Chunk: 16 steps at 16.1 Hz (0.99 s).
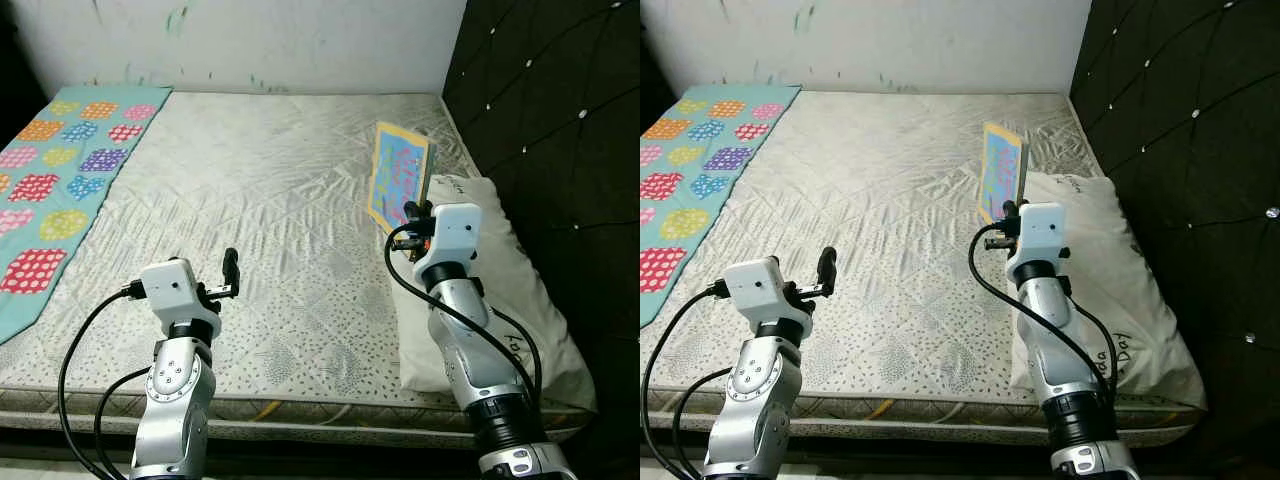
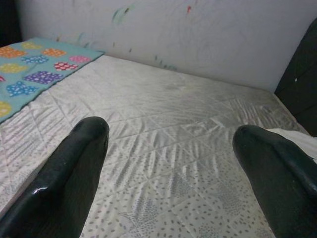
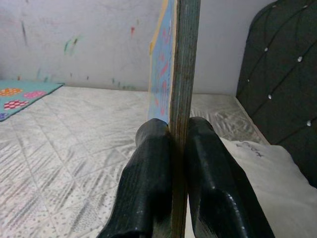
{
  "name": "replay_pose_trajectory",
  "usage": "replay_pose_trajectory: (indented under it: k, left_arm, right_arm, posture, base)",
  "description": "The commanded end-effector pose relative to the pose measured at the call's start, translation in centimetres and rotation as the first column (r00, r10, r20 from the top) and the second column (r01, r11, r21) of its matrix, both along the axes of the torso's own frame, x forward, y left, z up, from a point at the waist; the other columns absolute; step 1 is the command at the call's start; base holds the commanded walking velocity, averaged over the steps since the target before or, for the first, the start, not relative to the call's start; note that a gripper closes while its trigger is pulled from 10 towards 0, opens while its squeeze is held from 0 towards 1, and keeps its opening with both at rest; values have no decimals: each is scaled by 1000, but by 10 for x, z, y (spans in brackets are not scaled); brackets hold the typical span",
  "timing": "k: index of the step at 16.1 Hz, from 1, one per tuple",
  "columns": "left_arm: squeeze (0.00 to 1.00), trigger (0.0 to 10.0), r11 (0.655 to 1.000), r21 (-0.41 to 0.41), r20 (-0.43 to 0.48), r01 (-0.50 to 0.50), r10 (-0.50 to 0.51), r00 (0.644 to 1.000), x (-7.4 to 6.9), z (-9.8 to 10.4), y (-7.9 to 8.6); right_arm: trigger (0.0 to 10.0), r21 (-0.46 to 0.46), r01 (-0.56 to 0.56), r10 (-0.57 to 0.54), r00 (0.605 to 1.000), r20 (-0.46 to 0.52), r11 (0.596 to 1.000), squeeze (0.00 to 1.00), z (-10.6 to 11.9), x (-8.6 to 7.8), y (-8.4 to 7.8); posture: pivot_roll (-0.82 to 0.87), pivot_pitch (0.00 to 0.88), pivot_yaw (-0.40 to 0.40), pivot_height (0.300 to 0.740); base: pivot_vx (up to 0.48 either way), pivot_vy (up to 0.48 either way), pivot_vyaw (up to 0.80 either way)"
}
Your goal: Clean up the room
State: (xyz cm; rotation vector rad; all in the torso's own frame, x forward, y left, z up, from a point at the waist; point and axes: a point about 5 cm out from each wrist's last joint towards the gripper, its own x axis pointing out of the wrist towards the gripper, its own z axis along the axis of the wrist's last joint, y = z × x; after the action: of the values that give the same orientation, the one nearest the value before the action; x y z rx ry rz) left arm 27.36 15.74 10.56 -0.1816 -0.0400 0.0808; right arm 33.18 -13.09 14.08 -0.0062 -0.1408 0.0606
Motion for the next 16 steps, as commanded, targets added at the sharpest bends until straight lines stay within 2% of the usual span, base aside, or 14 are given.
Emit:
replay_pose_trajectory:
  k: [1, 16]
  left_arm:
    - [0, 10000, 1000, -6, -12, -3, 2, 1000, -2, -4, 1]
    - [0, 10000, 1000, 3, -19, 19, -19, 1000, -1, -4, -1]
  right_arm:
    - [10000, 7, 13, -13, 998, 54, 1000, 0, 13, -1, -2]
    - [10000, 9, 7, -7, 999, 36, 1000, 0, 8, -3, -1]
  posture:
    - [35, 0, 24, 740]
    - [36, 0, 27, 740]
  base:
    - [0, 0, 0]
    - [0, 0, 0]
